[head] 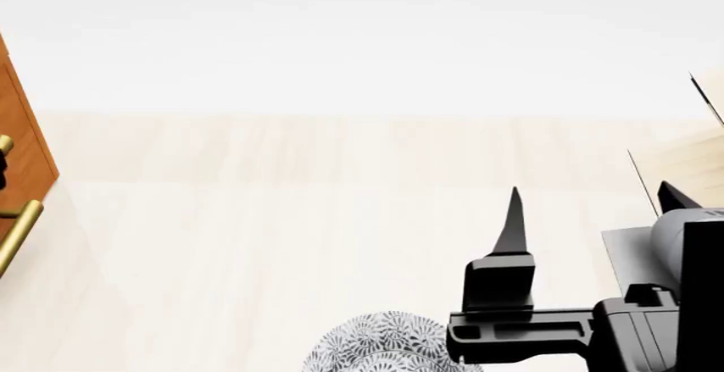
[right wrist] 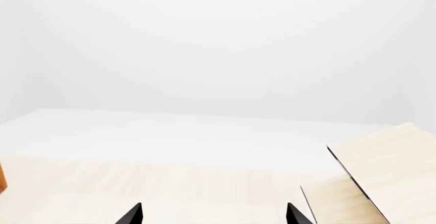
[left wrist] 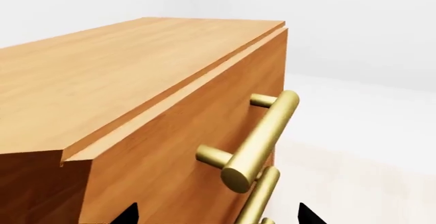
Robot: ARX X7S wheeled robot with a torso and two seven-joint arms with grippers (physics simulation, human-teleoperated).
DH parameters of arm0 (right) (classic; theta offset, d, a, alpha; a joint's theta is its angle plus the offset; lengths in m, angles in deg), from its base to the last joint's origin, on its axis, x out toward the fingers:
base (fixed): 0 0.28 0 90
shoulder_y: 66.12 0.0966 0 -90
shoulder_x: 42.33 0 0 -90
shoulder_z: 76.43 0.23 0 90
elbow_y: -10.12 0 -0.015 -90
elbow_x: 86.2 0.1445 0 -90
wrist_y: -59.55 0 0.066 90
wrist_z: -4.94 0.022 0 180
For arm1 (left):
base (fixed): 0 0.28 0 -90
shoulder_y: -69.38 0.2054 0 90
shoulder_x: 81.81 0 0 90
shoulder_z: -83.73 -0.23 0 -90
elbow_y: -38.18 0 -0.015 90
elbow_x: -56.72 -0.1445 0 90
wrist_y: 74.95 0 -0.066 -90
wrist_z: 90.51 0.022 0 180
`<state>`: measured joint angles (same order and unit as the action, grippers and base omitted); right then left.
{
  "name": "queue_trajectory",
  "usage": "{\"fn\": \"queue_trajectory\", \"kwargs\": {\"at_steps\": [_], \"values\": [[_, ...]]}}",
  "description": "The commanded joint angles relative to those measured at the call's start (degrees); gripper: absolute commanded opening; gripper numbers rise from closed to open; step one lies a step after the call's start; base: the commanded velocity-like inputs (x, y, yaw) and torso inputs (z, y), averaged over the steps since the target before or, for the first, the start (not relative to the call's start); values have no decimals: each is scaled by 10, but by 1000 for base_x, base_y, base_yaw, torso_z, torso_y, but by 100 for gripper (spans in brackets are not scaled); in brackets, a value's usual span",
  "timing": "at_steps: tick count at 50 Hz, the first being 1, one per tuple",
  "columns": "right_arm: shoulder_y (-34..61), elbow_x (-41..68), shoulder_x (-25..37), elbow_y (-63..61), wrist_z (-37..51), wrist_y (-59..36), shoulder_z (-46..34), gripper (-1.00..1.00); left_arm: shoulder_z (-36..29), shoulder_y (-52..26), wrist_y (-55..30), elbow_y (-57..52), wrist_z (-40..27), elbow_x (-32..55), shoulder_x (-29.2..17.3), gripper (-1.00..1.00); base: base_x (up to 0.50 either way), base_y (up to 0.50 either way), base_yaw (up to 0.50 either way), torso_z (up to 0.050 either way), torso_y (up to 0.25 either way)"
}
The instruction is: Close the top drawer of the cabinet and put the bowl on top of it.
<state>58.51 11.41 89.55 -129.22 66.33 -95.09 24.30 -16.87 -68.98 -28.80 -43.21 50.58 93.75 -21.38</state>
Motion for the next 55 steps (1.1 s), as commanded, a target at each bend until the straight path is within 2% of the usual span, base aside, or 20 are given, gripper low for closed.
{"fn": "queue_trajectory", "kwargs": {"at_steps": [1, 10, 15, 36, 55], "values": [[-4, -6, -1, -1, -5, 2, -3, 100, 19, -6, -2, 4, -26, -9, -2, 100, 0, 0, 0, 0, 0], [-6, -8, 0, 0, -7, 4, -2, 100, 10, -12, 0, 15, -38, -26, -2, 100, 0, 0, 0, 0, 0], [-9, -13, 1, 1, -10, 4, -2, 100, 27, -6, 11, 16, -50, -23, 4, 100, 0, 0, 0, 0, 0], [-8, -13, 2, 0, -8, 10, -8, 100, 36, 14, 2, -12, -45, -3, -4, 100, 0, 0, 0, 0, 0], [-27, -33, -2, -3, -27, 14, -4, 100, 40, 48, -97, -217, -46, 107, -8, 100, 0, 0, 0, 0, 0]]}}
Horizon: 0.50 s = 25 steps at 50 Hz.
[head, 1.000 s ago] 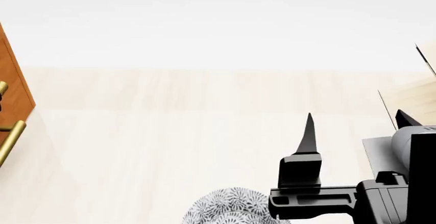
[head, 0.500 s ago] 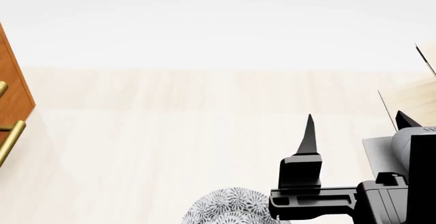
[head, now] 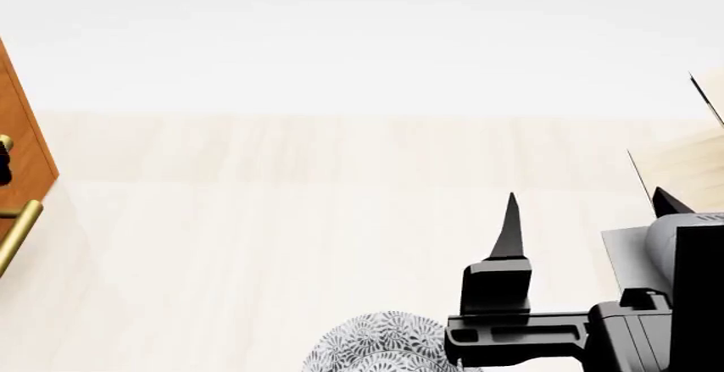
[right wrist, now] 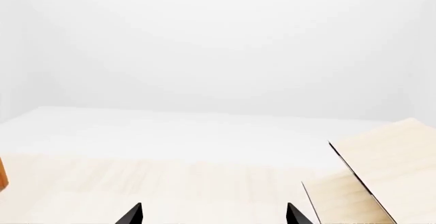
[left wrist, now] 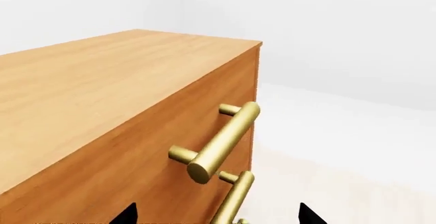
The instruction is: Close the top drawer of the cabinet and put the bowl on top of it.
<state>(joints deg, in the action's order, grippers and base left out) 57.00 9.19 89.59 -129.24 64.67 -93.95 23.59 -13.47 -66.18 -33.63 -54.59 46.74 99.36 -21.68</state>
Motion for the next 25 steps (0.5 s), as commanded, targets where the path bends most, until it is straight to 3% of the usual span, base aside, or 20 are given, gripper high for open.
{"fn": "queue_trajectory", "kwargs": {"at_steps": [1, 10, 25], "values": [[-10, -8, -1, -2, -8, 4, 3, 100, 6, 22, -51, -113, -8, 56, -5, 100, 0, 0, 0, 0, 0], [-16, -10, 0, -5, -11, 6, 5, 100, 20, 29, -110, -229, -43, 133, -4, 100, 0, 0, 0, 0, 0], [-19, -14, 1, -8, -13, 10, 2, 100, 45, 35, -161, -317, -89, 227, -4, 100, 0, 0, 0, 0, 0]]}}
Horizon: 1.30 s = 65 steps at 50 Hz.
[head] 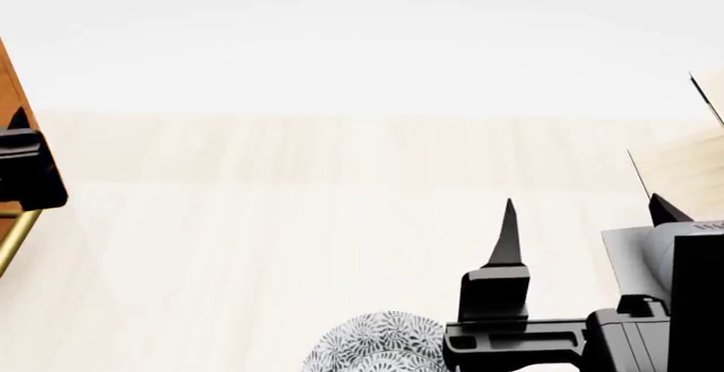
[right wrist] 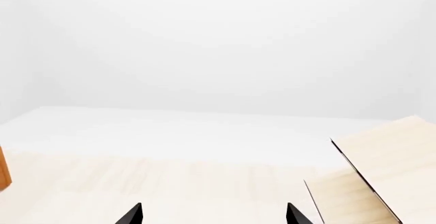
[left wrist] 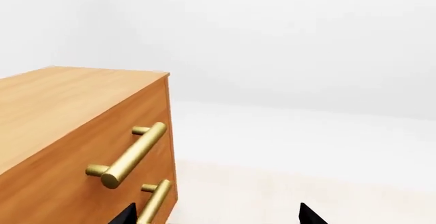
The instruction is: Close the top drawer of the cabinet and put the bowl on top of it.
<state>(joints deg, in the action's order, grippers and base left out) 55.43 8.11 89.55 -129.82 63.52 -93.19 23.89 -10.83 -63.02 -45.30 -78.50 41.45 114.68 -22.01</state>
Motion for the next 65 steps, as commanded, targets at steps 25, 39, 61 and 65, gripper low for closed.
{"fn": "queue_trajectory", "kwargs": {"at_steps": [25, 39, 61, 65], "values": [[-23, -53, -16, 3, -38, 7, -8, 100, 16, 18, -75, -165, -70, 164, -9, 100, 0, 0, 0, 0, 0], [-37, -77, -19, 4, -58, 13, -7, 100, 3, 9, -83, -161, -50, 181, -22, 100, 0, 0, 0, 0, 0], [-40, -89, -20, 2, -60, 14, -18, 100, -35, -84, -114, -20, -54, 364, -1, 100, 0, 0, 0, 0, 0], [-41, -86, -19, 2, -59, 16, -18, 100, -56, -101, -123, 2, -32, 348, 8, 100, 0, 0, 0, 0, 0]]}}
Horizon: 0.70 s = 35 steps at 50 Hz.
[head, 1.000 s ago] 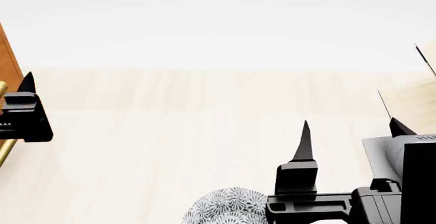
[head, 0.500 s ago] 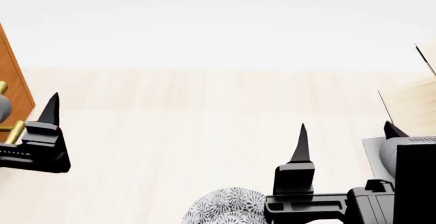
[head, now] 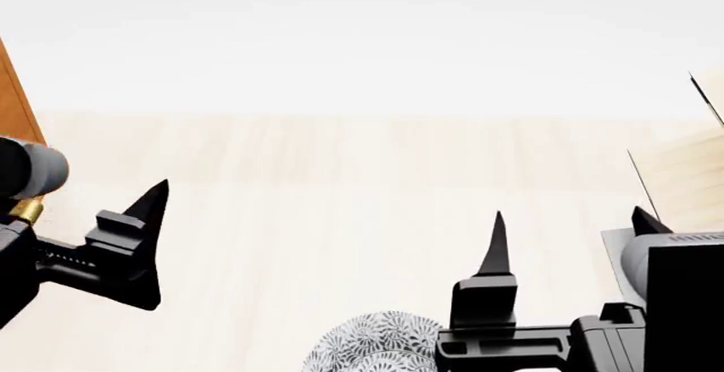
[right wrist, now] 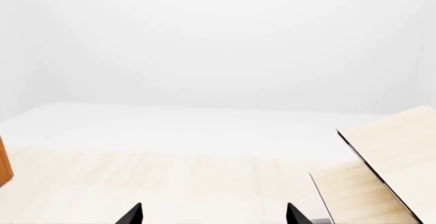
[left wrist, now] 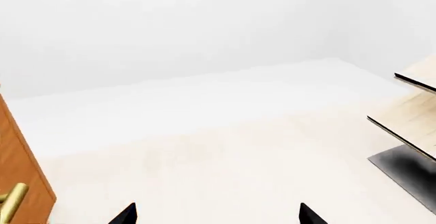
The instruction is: Close the top drawer of the cabinet and put the bowl on top of it.
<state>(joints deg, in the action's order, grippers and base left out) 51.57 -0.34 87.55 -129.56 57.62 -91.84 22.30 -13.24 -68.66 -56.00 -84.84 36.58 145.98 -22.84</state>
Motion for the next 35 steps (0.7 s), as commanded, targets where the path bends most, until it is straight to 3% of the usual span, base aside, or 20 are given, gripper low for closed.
{"fn": "queue_trajectory", "kwargs": {"at_steps": [1, 35], "values": [[-4, -4, 1, -1, -1, 3, -2, 100, -33, -47, -16, 69, 19, 35, 17, 100, 0, 0, 0, 0, 0], [-27, 16, 28, -15, 5, 20, 25, 100, -145, -184, -12, 279, 173, -104, 82, 100, 0, 0, 0, 0, 0]]}}
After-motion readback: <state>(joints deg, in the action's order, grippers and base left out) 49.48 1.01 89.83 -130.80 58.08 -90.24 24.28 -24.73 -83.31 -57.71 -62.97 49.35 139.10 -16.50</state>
